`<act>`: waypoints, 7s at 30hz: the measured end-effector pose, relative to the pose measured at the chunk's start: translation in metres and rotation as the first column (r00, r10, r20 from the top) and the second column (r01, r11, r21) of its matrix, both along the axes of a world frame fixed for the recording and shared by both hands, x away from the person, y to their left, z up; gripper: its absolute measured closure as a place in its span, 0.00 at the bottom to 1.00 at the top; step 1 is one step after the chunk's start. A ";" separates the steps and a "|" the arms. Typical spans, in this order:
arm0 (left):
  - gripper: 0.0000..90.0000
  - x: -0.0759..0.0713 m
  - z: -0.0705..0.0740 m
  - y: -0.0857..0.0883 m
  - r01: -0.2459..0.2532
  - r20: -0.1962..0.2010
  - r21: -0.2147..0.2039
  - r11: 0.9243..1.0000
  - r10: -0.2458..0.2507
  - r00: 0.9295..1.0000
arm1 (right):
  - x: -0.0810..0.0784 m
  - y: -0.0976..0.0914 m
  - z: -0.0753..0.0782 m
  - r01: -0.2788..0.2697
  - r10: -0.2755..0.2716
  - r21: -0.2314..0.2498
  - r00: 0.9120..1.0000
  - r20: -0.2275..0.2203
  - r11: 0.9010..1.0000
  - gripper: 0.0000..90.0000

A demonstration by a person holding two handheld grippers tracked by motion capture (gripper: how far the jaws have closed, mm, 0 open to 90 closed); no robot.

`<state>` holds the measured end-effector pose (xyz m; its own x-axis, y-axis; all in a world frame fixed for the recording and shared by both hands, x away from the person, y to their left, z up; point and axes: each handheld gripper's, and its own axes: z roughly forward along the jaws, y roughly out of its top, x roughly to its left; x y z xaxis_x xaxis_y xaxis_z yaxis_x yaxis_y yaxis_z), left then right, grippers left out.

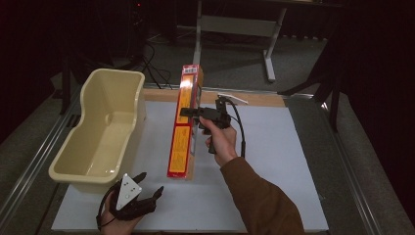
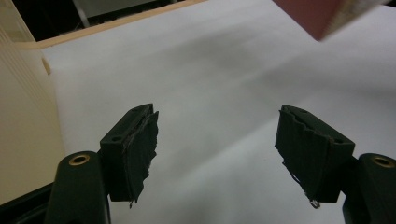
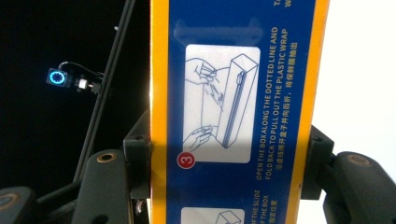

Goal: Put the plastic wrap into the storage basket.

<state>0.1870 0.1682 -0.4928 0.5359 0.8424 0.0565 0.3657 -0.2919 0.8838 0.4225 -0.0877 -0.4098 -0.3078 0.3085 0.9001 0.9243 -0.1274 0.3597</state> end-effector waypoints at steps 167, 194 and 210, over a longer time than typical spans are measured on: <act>0.31 -0.009 0.002 0.001 -0.019 0.054 0.008 1.000 0.018 0.998 | -0.037 0.116 0.019 -0.041 0.340 -0.612 0.859 0.382 0.790 0.39; 0.31 -0.005 0.002 -0.002 -0.010 0.046 0.008 1.000 0.009 0.999 | -0.083 -0.044 -0.014 0.134 0.423 -0.697 0.709 0.564 0.704 0.30; 0.31 -0.004 0.001 -0.001 -0.013 0.038 0.002 1.000 0.012 0.999 | -0.134 -0.120 -0.047 0.276 0.357 -0.666 0.672 0.649 0.693 0.29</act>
<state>0.1827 0.1677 -0.4917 0.5227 0.8489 0.0784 0.3360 -0.2896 0.8963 0.2888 -0.2074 -0.4565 -0.7404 0.6681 -0.0745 0.3389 0.4667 0.8169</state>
